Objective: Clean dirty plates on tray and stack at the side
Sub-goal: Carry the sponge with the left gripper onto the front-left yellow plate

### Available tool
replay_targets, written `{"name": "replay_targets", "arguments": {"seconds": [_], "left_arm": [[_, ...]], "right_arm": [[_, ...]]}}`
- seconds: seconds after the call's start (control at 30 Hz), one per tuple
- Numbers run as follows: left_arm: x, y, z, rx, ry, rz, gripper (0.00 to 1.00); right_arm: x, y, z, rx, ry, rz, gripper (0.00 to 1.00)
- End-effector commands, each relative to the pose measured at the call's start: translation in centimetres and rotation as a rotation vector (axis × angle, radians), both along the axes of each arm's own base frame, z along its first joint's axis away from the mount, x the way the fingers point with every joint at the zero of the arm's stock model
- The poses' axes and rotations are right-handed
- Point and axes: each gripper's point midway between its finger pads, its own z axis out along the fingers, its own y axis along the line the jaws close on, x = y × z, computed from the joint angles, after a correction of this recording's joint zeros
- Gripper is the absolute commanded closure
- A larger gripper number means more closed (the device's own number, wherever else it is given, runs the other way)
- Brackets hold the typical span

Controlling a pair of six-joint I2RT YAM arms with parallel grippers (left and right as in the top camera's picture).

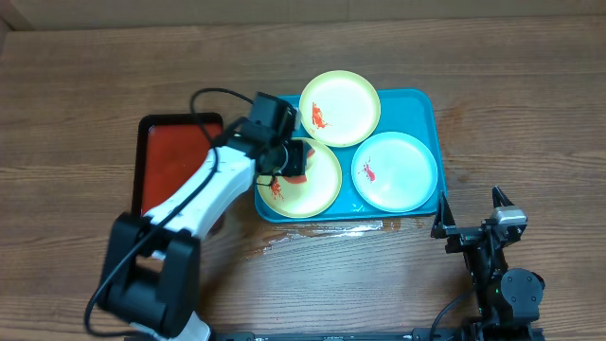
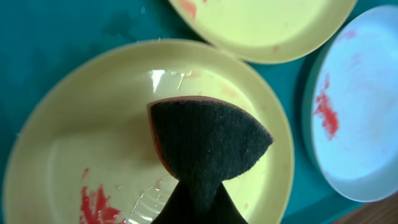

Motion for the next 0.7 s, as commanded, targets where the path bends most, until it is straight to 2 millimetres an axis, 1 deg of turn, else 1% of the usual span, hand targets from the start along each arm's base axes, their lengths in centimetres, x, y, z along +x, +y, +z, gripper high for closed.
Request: {"name": "replay_targets", "arguments": {"seconds": [0.0, 0.07, 0.13, 0.2, 0.23, 0.27, 0.3, 0.4, 0.43, 0.47, 0.5, 0.57, 0.63, 0.67], "left_arm": [[-0.7, 0.4, -3.3, 0.051, 0.070, 0.017, 0.96], [-0.8, 0.5, -4.3, 0.060, 0.094, 0.019, 0.96], [-0.7, 0.7, -4.5, 0.061, 0.097, 0.024, 0.88], [-0.1, 0.6, -4.0, 0.055, 0.078, 0.020, 0.66], [0.1, 0.5, -3.7, 0.053, 0.072, 0.021, 0.60], [0.4, 0.3, -3.3, 0.046, 0.067, 0.019, 0.58], [0.6, 0.1, -2.6, 0.038, 0.064, 0.016, 0.53], [1.1, -0.2, -0.7, 0.038, 0.076, 0.010, 0.52], [1.3, -0.1, 0.3, 0.046, 0.073, -0.007, 0.55], [1.8, 0.4, 1.3, 0.068, 0.067, -0.009, 0.57], [2.1, 1.0, 2.0, 0.091, 0.063, 0.006, 0.58], [3.5, 3.4, 4.0, 0.166, 0.040, 0.067, 0.59], [4.5, 5.3, 5.4, 0.190, 0.024, 0.117, 0.58], [5.4, 6.5, 6.4, 0.172, 0.013, 0.153, 0.42]], "right_arm": [[0.0, -0.1, -0.2, 0.000, -0.005, -0.005, 0.00], [0.0, -0.1, -0.2, 0.000, -0.005, -0.005, 0.00], [0.0, -0.1, -0.2, 0.000, -0.005, -0.005, 0.00], [0.0, -0.1, -0.2, 0.000, -0.005, -0.005, 0.00], [0.0, -0.1, -0.2, 0.000, -0.005, -0.005, 0.00], [0.0, -0.1, -0.2, 0.000, -0.005, -0.005, 0.00], [0.0, -0.1, -0.2, 0.000, -0.005, -0.005, 0.00], [0.0, -0.1, -0.2, 0.000, -0.005, -0.005, 0.00], [0.0, -0.1, -0.2, 0.000, -0.005, -0.005, 0.00], [0.0, -0.1, -0.2, 0.000, -0.005, -0.005, 0.00], [0.0, -0.1, -0.2, 0.000, -0.005, -0.005, 0.00], [0.0, -0.1, -0.2, 0.000, -0.005, -0.005, 0.00], [0.0, -0.1, -0.2, 0.000, -0.005, -0.005, 0.00], [0.0, -0.1, -0.2, 0.000, -0.005, -0.005, 0.00]]}}
